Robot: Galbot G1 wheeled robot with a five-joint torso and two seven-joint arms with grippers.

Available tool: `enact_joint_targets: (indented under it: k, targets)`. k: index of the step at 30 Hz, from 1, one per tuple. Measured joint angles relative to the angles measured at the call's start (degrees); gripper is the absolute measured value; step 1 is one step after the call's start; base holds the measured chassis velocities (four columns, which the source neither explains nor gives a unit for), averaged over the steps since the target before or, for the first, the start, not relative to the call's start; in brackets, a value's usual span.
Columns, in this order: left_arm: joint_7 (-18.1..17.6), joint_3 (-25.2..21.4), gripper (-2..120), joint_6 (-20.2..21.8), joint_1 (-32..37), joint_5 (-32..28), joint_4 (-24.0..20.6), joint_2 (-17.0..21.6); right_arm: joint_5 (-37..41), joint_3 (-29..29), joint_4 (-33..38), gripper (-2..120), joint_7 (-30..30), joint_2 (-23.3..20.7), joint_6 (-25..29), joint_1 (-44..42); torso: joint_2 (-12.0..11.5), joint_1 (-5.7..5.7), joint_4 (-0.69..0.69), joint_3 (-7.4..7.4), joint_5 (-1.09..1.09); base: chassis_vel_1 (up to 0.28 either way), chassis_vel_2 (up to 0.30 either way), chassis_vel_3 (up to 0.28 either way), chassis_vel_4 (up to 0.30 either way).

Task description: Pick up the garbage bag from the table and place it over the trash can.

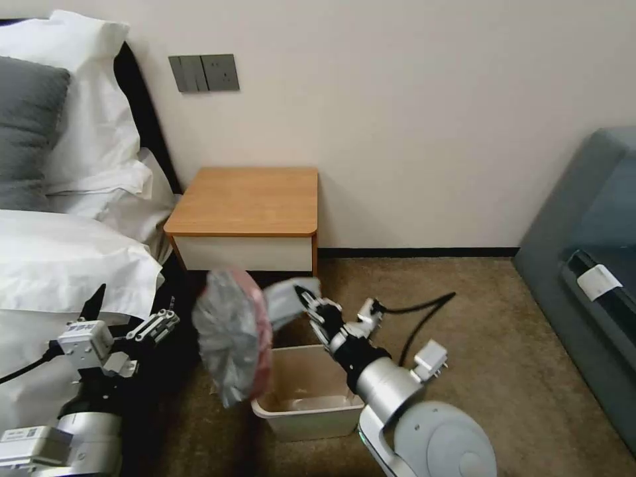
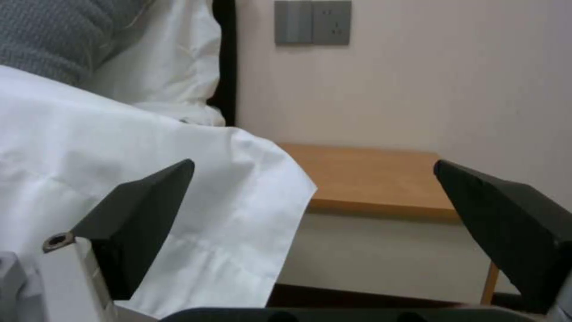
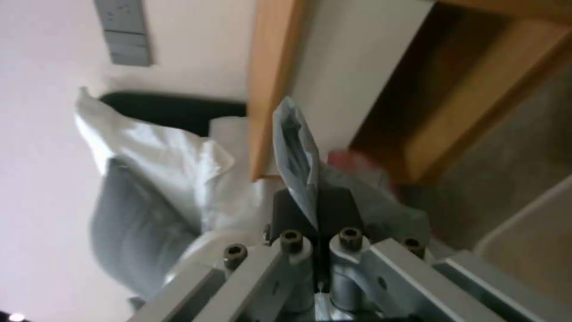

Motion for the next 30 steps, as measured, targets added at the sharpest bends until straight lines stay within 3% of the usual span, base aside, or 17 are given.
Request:
enact_joint_targets:
  k: [7, 16, 30]
  targets:
    - [0.2, 0.1, 100, 0.1, -0.4, 0.1, 0.0, -0.3, -2.7, 3.8, -3.5, 0, -5.3, -5.0, -3.2, -0.9, 0.0, 0.0, 0.0, 0.0, 0.01, 0.0, 0.0, 0.0, 0.0]
    - [0.2, 0.9, 100, 0.0, -1.5, 0.5, 1.6, -0.3, -1.3, 4.9, -3.6, 0, -7.2, -8.0, -5.1, -2.4, 0.0, 0.0, 0.0, 0.0, 0.0, 0.0, 0.0, 0.0, 0.0]
    - [0.9, 4.1, 100, -0.3, -4.7, 0.6, 10.4, 0.8, -3.9, 5.5, -10.1, 0, -11.9, -11.5, -6.7, -4.6, 0.0, 0.0, 0.0, 0.0, -0.01, 0.0, 0.0, 0.0, 0.0]
